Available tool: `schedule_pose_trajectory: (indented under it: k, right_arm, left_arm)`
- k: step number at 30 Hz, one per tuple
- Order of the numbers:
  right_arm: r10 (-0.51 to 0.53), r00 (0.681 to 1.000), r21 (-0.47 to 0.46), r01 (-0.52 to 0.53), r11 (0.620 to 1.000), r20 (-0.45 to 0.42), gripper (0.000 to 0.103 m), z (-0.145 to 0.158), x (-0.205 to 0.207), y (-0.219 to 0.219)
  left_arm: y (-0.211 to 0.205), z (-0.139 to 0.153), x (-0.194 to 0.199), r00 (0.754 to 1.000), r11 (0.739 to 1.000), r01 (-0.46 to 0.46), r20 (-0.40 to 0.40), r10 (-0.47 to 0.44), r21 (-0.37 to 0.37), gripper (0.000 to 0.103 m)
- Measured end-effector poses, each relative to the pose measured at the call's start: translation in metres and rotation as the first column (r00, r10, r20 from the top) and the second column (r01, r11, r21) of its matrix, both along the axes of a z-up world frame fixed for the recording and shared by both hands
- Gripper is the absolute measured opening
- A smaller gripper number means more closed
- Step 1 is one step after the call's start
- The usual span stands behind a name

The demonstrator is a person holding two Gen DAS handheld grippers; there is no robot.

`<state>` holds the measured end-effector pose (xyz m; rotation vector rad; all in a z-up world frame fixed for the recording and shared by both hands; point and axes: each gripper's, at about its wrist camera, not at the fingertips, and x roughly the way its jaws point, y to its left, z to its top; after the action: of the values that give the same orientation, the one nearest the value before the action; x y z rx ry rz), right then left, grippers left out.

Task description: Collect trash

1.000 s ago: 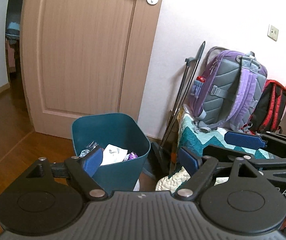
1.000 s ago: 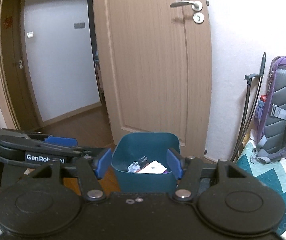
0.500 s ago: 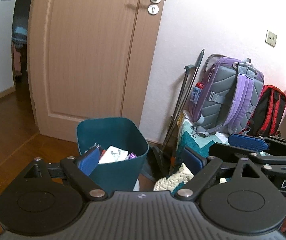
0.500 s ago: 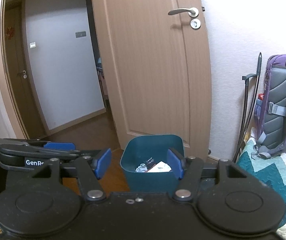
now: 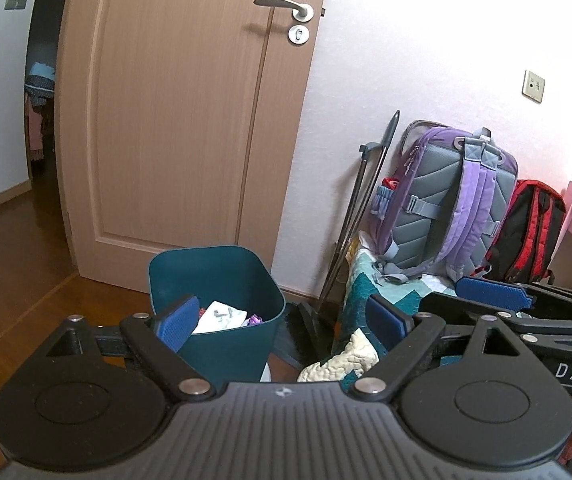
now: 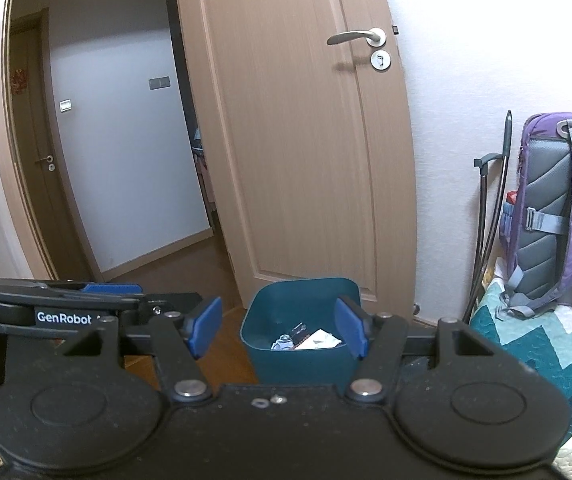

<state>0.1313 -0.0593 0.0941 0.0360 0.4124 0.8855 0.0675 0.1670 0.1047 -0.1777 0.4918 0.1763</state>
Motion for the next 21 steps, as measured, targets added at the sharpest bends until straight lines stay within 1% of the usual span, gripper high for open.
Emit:
schedule_pose_trajectory:
  k: [6,7,8,9,13,21]
  right_arm:
    - [0.013,1.000,0.007,-0.013,1.000,0.008,0.063,0.002,-0.005,-0.003]
    - [0.016,1.000,0.005,-0.016,1.000,0.011,0.063,0.002,-0.007,-0.003]
    - [0.018,1.000,0.005,-0.018,1.000,0.015,0.063,0.002,-0.008,-0.004]
    - [0.018,1.000,0.007,-0.018,1.000,0.016,0.063,0.002,-0.008,-0.005]
    - [0.017,1.000,0.012,-0.017,1.000,0.019,0.063,0.005,-0.010,-0.008]
    - [0.014,0.999,0.013,-0.014,1.000,0.031,0.064,0.008,-0.014,-0.011]
  left_arm:
    - [0.002,-0.001,-0.003,1.000,0.999,0.011,-0.007,-0.011,-0.053,0.092]
    - [0.003,-0.001,-0.003,1.000,0.998,0.009,-0.004,-0.009,-0.054,0.095]
    - [0.003,-0.001,-0.004,1.000,0.999,0.006,-0.001,-0.006,-0.052,0.102]
    - [0.002,-0.001,-0.005,1.000,0.999,-0.001,0.005,0.001,-0.047,0.103]
    - [0.001,0.000,-0.008,1.000,0.999,0.007,0.020,-0.006,-0.053,0.103]
    - [-0.006,0.001,-0.010,1.000,1.000,0.011,0.029,-0.010,-0.028,0.103]
